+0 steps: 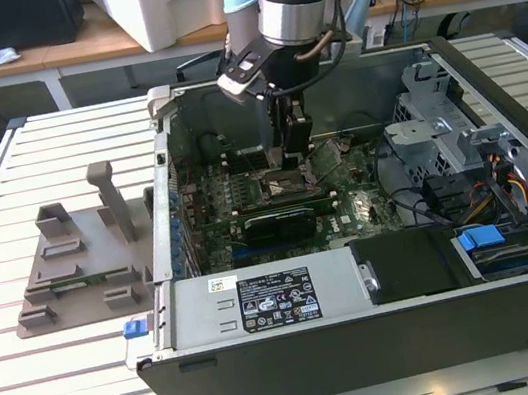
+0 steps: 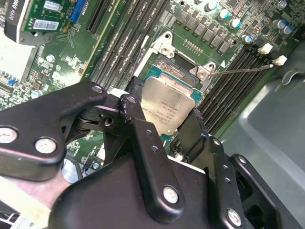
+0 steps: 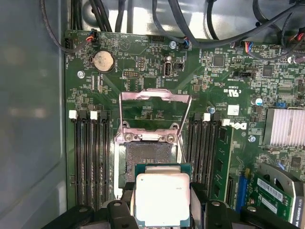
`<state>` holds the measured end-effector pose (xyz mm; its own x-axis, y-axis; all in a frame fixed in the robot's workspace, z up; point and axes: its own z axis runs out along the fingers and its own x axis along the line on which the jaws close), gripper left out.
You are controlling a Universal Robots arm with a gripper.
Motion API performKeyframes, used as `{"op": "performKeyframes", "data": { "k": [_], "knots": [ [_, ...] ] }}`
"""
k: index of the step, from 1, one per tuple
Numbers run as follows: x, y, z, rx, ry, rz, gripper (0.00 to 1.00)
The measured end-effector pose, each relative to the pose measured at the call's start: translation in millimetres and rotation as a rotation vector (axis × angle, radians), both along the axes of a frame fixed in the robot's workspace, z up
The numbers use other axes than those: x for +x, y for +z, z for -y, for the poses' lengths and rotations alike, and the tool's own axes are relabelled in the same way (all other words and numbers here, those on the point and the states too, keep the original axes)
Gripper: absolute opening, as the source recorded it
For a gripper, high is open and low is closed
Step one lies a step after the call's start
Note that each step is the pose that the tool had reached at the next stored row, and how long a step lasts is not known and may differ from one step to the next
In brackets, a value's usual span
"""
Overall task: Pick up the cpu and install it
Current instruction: 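Place the cpu into insertion slot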
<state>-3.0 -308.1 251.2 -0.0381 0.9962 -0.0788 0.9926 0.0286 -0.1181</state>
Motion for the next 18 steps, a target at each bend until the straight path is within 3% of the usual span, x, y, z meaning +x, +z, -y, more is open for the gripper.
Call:
{"op": "performKeyframes", "data": {
  "k": [18],
  "knots": [
    [0.0, -14.2, -1.2, -0.0053, 0.0, -0.0002, 0.54]
  ]
}}
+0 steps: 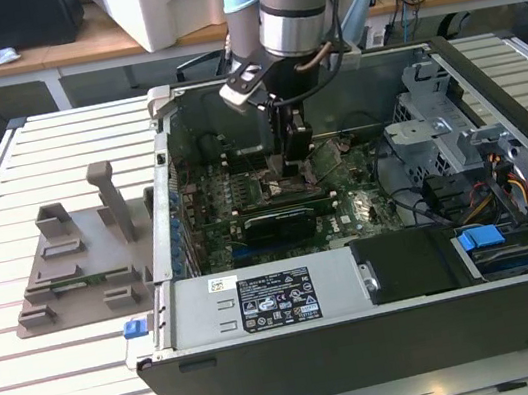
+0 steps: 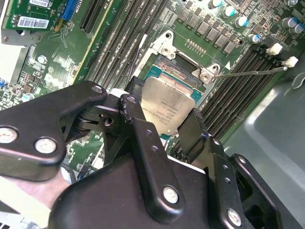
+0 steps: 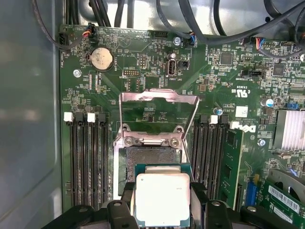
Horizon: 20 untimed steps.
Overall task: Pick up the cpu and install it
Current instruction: 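Place the cpu into insertion slot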
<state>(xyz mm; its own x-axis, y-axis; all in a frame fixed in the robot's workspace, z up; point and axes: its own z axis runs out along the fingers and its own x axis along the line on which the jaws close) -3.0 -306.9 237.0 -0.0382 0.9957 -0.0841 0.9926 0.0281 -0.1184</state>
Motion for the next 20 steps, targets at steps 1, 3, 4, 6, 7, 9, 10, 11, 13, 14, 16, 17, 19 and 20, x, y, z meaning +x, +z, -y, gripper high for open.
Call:
{"op": "performKeyframes", "data": {
  "k": [1, 3, 4, 6, 7, 9, 10, 11, 13, 14, 16, 17, 19, 20],
  "knots": [
    [0.0, -0.7, 0.0, -0.0004, 0.0, 0.0, 0.54],
    [0.0, -1.5, 0.0, -0.0011, 0.0, -0.0001, 0.54],
    [0.0, -2.0, 0.0, -0.0015, 0.0, 0.0, 0.54],
    [0.0, -2.9, 0.0, -0.0023, 0.0, 0.0, 0.54],
    [0.0, -3.5, 0.0, -0.0025, 0.0, 0.0, 0.54],
    [0.0, -4.8, -0.3, -0.0025, 0.0, 0.0, 0.54],
    [0.0, -5.3, -0.4, -0.0025, 0.0, 0.0, 0.54],
    [0.0, -6.0, -0.6, -0.0024, 0.0, 0.0, 0.54],
    [-1.2, -22.7, -2.2, 0.0019, -0.003, 0.0, 0.54],
    [-1.6, -23.9, -2.2, 0.0009, -0.009, 0.0001, 0.54],
    [-2.3, -26.3, -2.2, -0.0007, -0.02, 0.0, 0.54],
    [-2.2, -27.2, -2.2, -0.001, -0.02, 0.0, 0.54],
    [-2.3, -29.4, -2.3, -0.0012, -0.021, 0.0001, 0.54],
    [-2.3, -30.3, -2.4, -0.0012, -0.021, 0.0, 0.54]
  ]
}}
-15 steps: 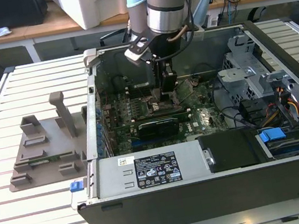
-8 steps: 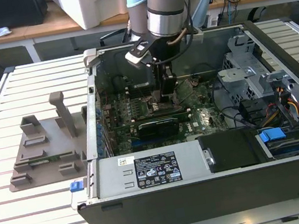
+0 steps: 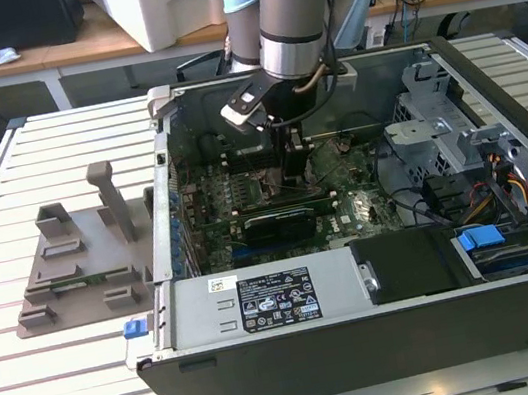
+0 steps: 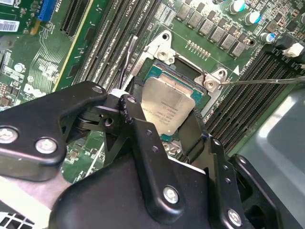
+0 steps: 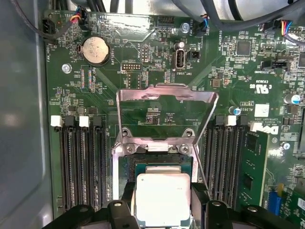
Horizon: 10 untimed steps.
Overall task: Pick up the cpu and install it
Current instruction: 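Place the cpu into insertion slot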
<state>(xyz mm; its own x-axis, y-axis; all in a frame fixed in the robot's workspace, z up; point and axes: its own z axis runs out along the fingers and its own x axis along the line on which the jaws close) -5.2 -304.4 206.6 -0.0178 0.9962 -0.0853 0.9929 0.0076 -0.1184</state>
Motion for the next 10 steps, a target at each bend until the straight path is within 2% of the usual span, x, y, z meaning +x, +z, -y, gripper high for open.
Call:
{"op": "performKeyframes", "data": {
  "k": [10],
  "knots": [
    [0.0, -6.2, -5.1, 0.0, 0.0, 0.0, 0.54]
  ]
}}
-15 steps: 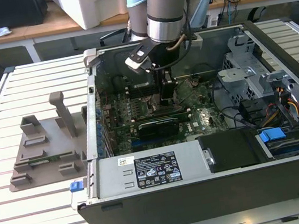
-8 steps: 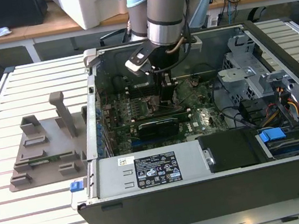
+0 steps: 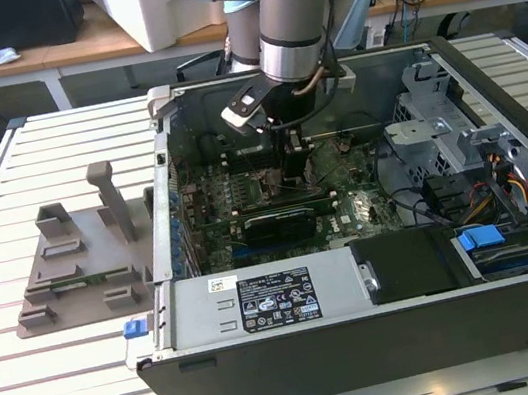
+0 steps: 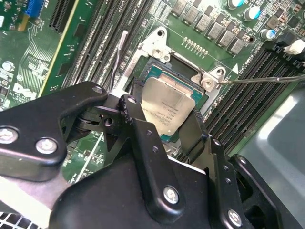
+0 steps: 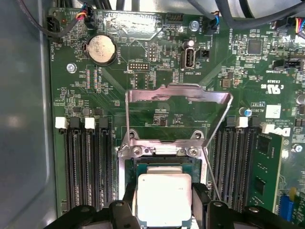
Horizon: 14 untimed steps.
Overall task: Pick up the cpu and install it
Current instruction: 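Place the cpu into insertion slot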
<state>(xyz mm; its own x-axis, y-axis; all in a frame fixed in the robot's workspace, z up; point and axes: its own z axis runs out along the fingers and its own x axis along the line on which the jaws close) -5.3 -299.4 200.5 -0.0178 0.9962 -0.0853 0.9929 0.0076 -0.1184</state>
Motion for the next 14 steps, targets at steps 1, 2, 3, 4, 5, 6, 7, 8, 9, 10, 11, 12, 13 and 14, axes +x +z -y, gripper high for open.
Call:
{"op": "performKeyframes", "data": {
  "k": [1, 2, 3, 4, 5, 6, 7, 8, 9, 10, 11, 12, 13, 14],
  "knots": [
    [0.0, -1.0, -0.6, -0.0003, 0.0, -0.0002, 0.54],
    [0.1, -1.8, -0.8, 0.0, 0.0, 0.0, 0.54],
    [0.0, -2.2, -0.8, -0.0003, 0.0, -0.0001, 0.54],
    [0.0, -2.2, -0.8, -0.0002, 0.0, -0.0001, 0.54],
    [0.0, -2.4, 0.1, 0.0004, 0.0, 0.0, 0.54],
    [0.0, -2.4, 1.5, 0.0002, 0.0, 0.0001, 0.54],
    [0.0, -2.4, 2.7, 0.0006, 0.0, 0.0001, 0.54],
    [0.0, -2.3, 3.5, 0.0009, -0.001, 0.0, 0.54],
    [0.0, -2.3, 3.6, 0.0009, -0.002, 0.0, 0.54],
    [0.0, -2.3, 3.7, 0.001, -0.002, 0.0, 0.54],
    [0.1, -2.3, 3.7, 0.0009, -0.003, -0.0001, 0.54],
    [0.2, -2.4, 3.7, 0.0008, -0.003, -0.0001, 0.54],
    [0.4, -2.5, 3.7, 0.0008, -0.003, -0.0002, 0.54],
    [0.6, -2.5, 3.7, 0.0007, -0.003, -0.0002, 0.54]
  ]
}}
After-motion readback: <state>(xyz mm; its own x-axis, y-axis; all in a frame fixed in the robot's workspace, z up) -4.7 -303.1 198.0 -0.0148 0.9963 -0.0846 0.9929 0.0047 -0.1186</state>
